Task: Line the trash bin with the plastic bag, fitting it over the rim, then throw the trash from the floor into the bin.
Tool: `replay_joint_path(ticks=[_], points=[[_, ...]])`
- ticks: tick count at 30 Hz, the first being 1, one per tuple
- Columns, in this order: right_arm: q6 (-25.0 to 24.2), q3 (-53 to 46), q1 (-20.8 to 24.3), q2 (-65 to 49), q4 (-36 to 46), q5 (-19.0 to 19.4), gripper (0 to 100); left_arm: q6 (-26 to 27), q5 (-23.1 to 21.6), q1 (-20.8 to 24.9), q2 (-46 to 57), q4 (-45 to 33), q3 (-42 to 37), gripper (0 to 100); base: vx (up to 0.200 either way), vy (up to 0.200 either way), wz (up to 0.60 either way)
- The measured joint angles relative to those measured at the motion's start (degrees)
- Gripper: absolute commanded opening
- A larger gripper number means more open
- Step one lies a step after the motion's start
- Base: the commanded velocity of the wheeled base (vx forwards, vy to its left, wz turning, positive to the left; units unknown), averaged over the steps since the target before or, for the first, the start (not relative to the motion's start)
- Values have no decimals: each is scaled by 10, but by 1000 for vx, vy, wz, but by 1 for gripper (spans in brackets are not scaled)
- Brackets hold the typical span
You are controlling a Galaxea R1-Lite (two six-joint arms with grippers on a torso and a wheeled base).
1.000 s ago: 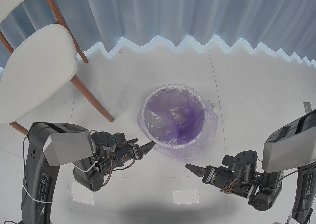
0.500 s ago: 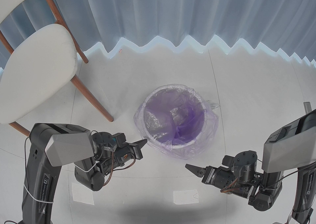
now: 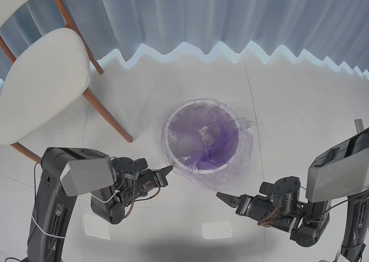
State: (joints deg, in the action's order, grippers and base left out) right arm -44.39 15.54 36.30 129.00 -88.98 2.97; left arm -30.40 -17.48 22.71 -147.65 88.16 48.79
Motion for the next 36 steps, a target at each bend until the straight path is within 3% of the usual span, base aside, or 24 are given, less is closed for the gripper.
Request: replay_joint_path(ticks=[6,22,23,36], points=[[-1,0,0,2,0,0,100,-47,0,-5,-12,-9,13,0,0,0,0],[0,4,0,24,0,0,100,-49,0,-8,-21,-30,18,0,0,0,0],[0,4,0,25,0,0,100,-49,0,-8,-21,-30,18,100,0,0,0],[-1,5,0,29,0,0,100,-52,0,-11,-24,-4,-1,100,0,0,0]])
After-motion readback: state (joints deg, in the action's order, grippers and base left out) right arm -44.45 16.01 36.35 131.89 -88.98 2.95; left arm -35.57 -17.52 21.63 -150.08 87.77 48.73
